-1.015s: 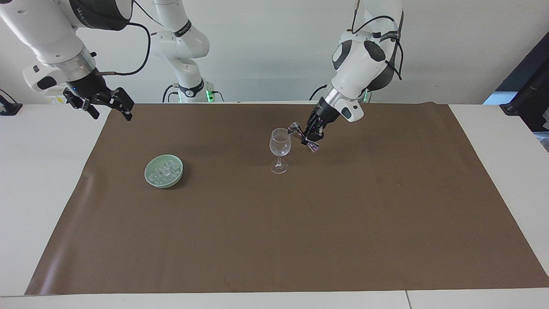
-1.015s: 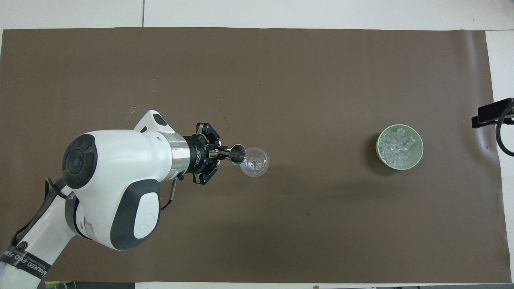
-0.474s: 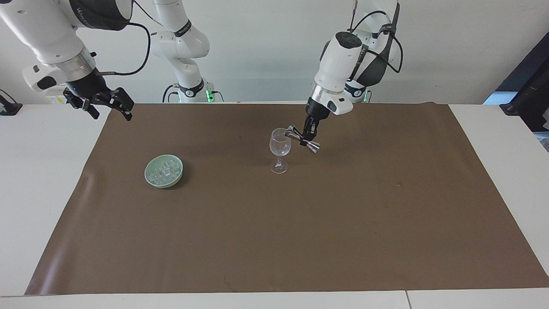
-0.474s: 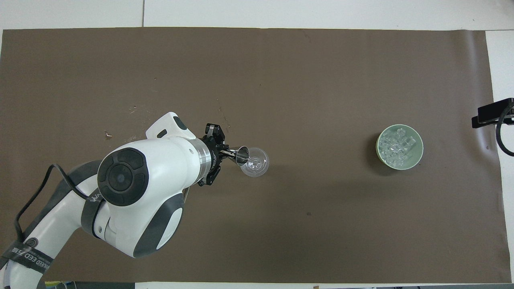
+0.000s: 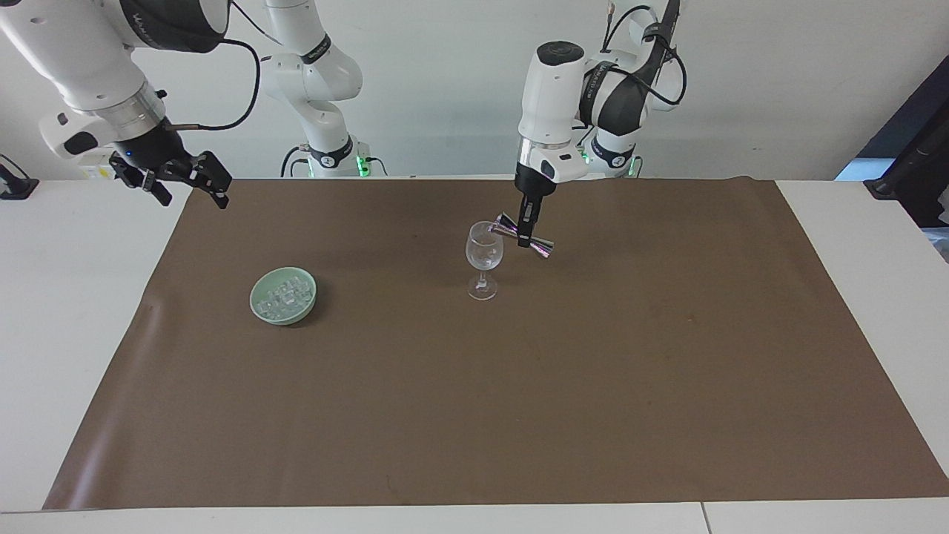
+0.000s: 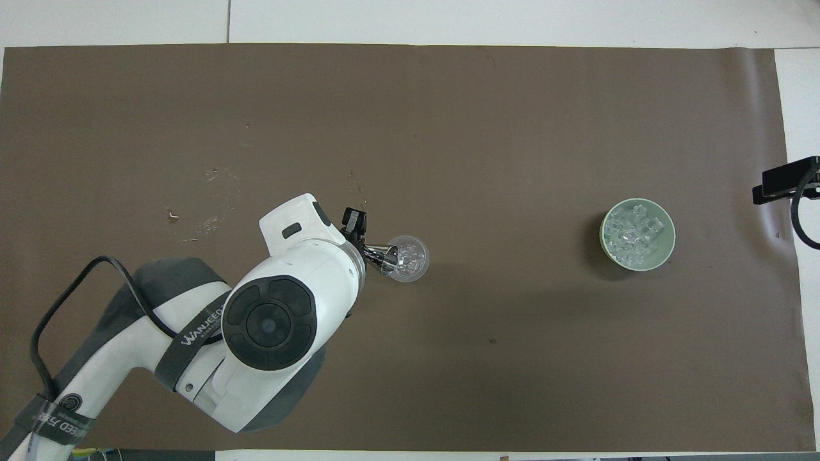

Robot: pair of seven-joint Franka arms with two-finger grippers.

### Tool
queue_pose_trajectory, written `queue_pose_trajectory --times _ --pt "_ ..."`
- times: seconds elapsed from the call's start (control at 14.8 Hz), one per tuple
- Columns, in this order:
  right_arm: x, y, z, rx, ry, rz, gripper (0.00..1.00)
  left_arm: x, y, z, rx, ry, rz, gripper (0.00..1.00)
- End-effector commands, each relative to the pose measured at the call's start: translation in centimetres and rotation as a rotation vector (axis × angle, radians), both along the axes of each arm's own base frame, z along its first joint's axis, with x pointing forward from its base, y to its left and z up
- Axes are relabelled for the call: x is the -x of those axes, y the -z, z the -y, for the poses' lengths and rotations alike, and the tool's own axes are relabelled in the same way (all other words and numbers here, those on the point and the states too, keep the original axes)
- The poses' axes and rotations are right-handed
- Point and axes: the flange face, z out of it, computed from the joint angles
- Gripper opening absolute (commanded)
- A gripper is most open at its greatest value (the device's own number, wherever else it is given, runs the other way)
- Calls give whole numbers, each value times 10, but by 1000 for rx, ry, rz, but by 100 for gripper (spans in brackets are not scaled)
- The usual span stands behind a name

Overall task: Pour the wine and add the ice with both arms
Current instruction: 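Tilt the jigger over the clear glass with the left gripper to pour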

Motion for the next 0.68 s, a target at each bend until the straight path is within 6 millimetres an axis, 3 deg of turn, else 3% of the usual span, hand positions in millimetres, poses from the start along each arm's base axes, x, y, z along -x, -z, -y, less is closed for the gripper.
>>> queue_pose_trajectory --times 0.0,0.61 --pt "7 -1 0 -13 -17 -4 100 3 -11 9 -51 1 24 0" --pt "7 -1 0 -13 -17 -4 100 21 -25 35 -178 84 213 0"
